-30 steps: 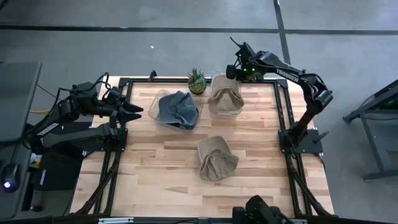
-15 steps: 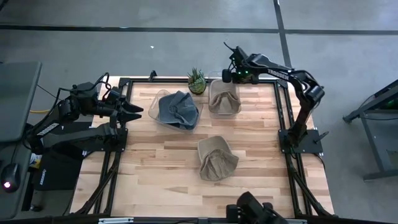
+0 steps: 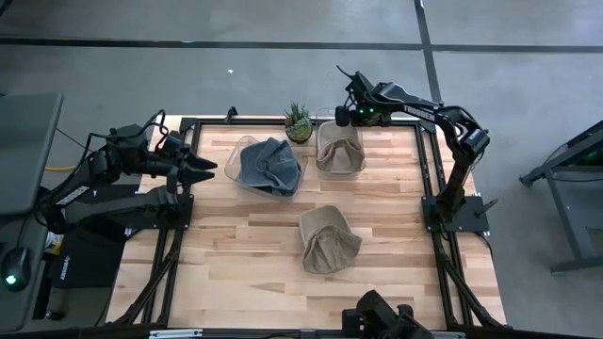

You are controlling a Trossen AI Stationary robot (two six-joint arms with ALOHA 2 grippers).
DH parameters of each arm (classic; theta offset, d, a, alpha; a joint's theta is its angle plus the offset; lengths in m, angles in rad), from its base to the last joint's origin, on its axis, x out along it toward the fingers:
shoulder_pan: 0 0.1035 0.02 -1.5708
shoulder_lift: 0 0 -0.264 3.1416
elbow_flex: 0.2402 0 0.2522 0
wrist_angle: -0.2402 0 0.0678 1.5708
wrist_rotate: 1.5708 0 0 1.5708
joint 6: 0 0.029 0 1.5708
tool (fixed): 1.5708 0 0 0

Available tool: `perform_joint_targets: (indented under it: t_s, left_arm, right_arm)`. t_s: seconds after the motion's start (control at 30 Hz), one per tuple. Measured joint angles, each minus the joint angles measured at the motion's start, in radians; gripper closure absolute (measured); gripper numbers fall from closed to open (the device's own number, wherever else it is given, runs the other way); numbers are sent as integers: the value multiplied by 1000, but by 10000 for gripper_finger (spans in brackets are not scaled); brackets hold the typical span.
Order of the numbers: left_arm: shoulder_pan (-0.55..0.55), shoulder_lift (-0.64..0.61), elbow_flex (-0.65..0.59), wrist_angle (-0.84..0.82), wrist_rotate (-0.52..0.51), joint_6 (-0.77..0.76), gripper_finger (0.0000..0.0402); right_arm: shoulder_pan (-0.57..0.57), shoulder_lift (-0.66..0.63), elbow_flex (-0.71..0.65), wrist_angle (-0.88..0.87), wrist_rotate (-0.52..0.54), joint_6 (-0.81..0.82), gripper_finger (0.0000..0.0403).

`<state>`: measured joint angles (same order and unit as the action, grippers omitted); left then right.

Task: Pick & Place hat
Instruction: Put the top brown cap into the right transparent bin, then put the brown cap into the right transparent bin

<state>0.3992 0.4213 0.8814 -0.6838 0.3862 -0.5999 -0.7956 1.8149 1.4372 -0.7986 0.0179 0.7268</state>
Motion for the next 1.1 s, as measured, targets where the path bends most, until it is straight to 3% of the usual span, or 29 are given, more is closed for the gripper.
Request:
perform_joint_targets:
  t_s: [0.23, 0.5, 0.87, 1.1]
  left_arm:
    - [0, 0, 0, 0, -3, 0, 170]
    - [0, 0, 0, -1, -4, -7, 170]
    - [0, 0, 0, -26, -5, -8, 170]
    - [0, 0, 0, -26, -5, -11, 170]
  right_arm:
    - [2, 0, 0, -2, 0, -4, 381]
    - [6, 0, 0, 8, -10, -13, 335]
    - [3, -8, 0, 43, -105, -73, 246]
    - [-16, -79, 0, 60, -99, -81, 222]
